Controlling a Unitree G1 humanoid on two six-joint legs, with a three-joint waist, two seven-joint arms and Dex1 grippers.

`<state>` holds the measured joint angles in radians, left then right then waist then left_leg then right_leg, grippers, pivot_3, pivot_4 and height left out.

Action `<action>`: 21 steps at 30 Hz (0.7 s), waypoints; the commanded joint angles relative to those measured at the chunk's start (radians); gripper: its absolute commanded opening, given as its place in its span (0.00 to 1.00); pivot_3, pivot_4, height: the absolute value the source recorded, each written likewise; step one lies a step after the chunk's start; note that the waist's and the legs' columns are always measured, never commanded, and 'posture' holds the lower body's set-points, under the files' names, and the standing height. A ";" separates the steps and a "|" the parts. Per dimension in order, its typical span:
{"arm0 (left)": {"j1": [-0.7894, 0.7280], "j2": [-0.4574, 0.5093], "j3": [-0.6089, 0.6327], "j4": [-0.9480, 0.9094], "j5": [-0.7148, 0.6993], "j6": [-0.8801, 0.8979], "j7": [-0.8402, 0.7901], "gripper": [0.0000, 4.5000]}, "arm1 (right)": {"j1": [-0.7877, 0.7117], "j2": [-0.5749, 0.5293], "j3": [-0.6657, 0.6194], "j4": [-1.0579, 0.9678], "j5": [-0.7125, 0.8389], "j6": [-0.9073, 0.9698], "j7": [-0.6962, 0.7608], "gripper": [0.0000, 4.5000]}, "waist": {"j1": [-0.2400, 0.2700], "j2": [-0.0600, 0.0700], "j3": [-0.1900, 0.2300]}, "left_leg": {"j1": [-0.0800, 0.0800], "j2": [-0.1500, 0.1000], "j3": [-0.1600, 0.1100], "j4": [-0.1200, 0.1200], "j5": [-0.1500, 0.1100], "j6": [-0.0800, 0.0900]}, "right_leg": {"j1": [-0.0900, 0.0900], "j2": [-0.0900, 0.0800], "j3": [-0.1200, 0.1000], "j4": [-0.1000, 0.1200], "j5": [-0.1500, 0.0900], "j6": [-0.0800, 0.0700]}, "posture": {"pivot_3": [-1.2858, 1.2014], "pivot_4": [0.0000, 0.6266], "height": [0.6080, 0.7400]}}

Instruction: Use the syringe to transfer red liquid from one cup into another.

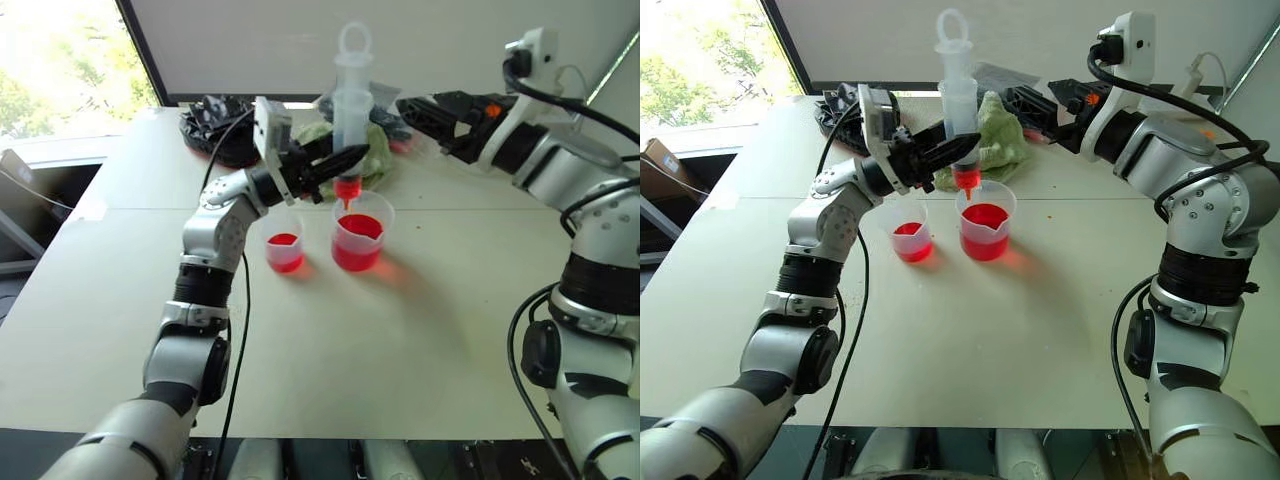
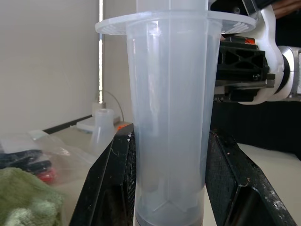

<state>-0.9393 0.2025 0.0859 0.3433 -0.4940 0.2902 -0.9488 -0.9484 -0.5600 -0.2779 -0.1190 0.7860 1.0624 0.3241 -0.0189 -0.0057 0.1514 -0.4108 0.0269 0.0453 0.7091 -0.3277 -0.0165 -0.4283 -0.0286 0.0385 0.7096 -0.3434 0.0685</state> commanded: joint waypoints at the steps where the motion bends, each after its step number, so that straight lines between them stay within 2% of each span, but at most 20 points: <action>1: -0.016 0.061 0.060 -0.098 -0.052 0.027 0.008 0.31 | -0.002 -0.005 0.002 -0.040 -0.003 -0.023 0.013 0.98 | -0.001 0.000 0.000 | 0.000 0.000 0.000 0.000 0.000 0.000 | 0.000 0.000 0.000 0.000 0.000 0.000 | 0.52 0.24 0.88; 6: 0.069 0.142 0.078 -0.225 -0.095 0.109 0.017 0.31 | 0.000 0.000 0.007 -0.039 -0.002 -0.020 0.026 0.98 | 0.000 0.000 0.000 | 0.000 0.000 0.000 -0.002 0.000 0.000 | 0.000 0.000 0.000 -0.002 0.000 0.000 | 0.52 0.24 0.88; 12: 0.182 0.229 0.071 -0.316 -0.086 0.121 0.014 0.31 | -0.005 0.014 0.024 -0.021 -0.008 -0.032 0.039 0.98 | 0.000 0.000 0.000 | 0.000 0.000 0.000 -0.002 0.000 -0.001 | 0.000 0.000 0.000 -0.003 0.000 0.000 | 0.52 0.24 0.88; 21: 0.224 0.212 0.059 -0.283 -0.067 0.072 0.045 0.31 | -0.041 0.045 0.029 -0.010 0.008 -0.026 0.051 0.98 | 0.001 0.000 0.000 | 0.000 0.000 0.000 -0.003 0.000 -0.001 | 0.000 0.000 0.000 -0.003 0.000 0.000 | 0.52 0.24 0.88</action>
<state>-0.7168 0.4190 0.1380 0.0771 -0.5610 0.3896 -0.9102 -0.9413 -0.5238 -0.2336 -0.1109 0.7698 1.0431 0.3697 -0.0177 -0.0057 0.1513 -0.4107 0.0268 0.0454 0.7063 -0.3274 -0.0171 -0.4281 -0.0290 0.0383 0.7061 -0.3432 0.0689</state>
